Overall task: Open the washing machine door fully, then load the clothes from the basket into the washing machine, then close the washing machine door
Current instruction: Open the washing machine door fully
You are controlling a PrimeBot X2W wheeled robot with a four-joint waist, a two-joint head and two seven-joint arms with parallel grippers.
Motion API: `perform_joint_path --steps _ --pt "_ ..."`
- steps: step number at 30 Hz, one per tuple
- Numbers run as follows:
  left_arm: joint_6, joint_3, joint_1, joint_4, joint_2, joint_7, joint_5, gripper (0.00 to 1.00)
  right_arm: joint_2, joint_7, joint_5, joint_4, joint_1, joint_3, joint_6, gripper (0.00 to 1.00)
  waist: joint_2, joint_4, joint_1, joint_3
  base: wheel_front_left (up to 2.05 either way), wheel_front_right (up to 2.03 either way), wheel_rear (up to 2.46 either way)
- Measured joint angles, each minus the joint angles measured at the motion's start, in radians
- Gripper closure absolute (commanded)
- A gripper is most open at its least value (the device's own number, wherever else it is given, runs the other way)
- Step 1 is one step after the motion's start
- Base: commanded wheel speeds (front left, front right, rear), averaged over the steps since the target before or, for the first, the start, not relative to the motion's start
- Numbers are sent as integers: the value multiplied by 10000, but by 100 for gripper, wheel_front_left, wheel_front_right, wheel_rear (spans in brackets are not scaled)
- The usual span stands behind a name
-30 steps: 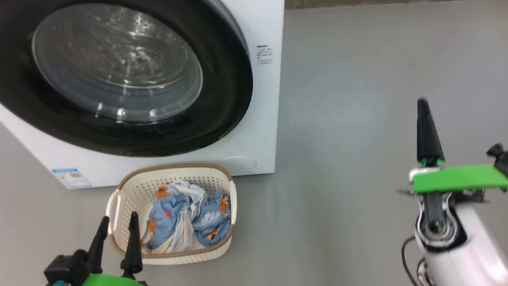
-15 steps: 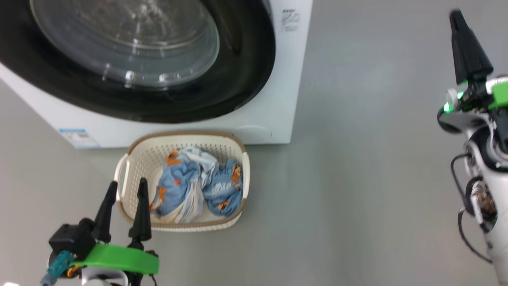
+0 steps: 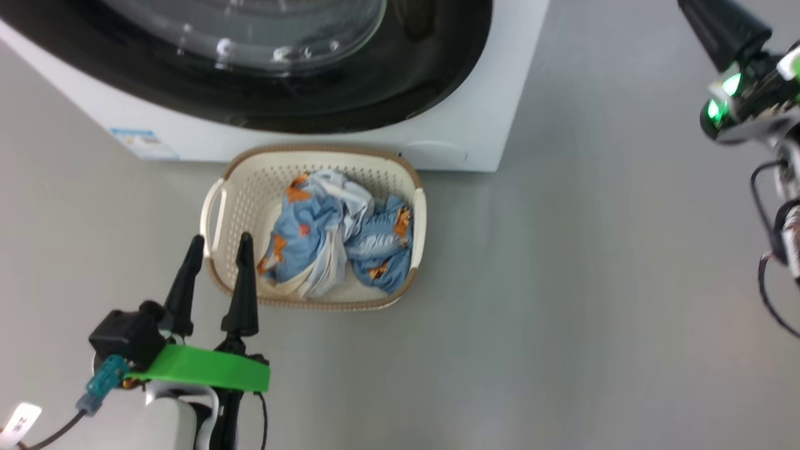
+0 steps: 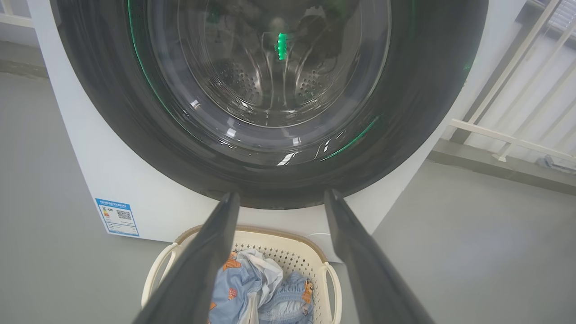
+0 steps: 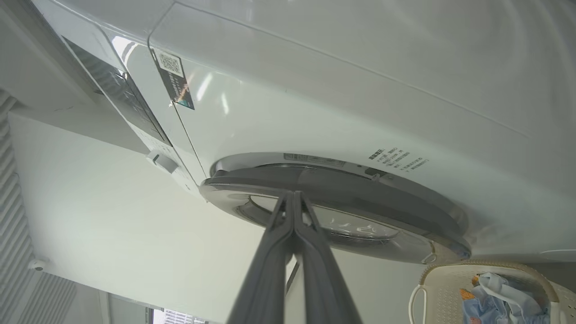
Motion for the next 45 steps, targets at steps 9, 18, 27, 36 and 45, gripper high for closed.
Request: perform_joint_path --steps 9,18,27,36,45 --pt "0 -353 -531 -247 -201 -13 -2 0 -38 1634 272 639 -1377 -111 0 100 0 534 0 999 0 0 0" --pt "0 -581 -897 -414 -351 -40 -82 0 58 2144 10 874 -2408 63 0 100 0 956 0 1777 0 0 0" --pt "0 -830 -1170 -502 -458 -42 -209 0 92 2268 -506 1057 -3273 247 0 100 0 1339 0 2388 0 0 0" --pt "0 -974 -1340 -573 -504 -42 -447 0 90 2245 -807 1258 -3804 359 0 100 0 1693 -1 2799 0 0 0" --pt "0 -1051 -1393 -591 -510 -42 -619 0 109 2232 -1001 1252 -3959 510 0 100 0 1821 -1 2884 0 0 0"
